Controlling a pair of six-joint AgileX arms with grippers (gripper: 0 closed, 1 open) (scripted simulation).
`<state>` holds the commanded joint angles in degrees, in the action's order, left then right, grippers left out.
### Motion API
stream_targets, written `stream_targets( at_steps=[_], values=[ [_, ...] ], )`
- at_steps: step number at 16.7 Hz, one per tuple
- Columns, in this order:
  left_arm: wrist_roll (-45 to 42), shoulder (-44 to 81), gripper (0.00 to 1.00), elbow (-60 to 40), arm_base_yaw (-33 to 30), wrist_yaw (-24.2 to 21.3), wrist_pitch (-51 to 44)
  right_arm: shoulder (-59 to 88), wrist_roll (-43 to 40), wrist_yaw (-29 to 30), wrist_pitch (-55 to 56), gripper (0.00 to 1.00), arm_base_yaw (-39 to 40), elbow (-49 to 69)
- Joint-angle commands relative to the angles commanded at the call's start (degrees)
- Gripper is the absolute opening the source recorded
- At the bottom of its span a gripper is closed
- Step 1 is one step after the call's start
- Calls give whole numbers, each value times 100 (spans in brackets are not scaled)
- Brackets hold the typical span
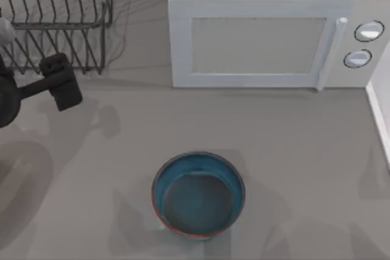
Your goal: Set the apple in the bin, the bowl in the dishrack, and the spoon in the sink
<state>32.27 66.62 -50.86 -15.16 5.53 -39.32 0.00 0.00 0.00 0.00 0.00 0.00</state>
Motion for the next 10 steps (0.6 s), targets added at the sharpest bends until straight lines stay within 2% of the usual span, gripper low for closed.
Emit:
stream_targets(
  at_steps=[5, 10],
  values=[
    [1082, 2895, 100, -2221, -1232, -48, -1758, 0, 0, 0, 0, 100, 0, 0],
    [1758, 4541, 100, -4205, -2607, -282, -3014, 0, 0, 0, 0, 100, 0, 0]
  ],
)
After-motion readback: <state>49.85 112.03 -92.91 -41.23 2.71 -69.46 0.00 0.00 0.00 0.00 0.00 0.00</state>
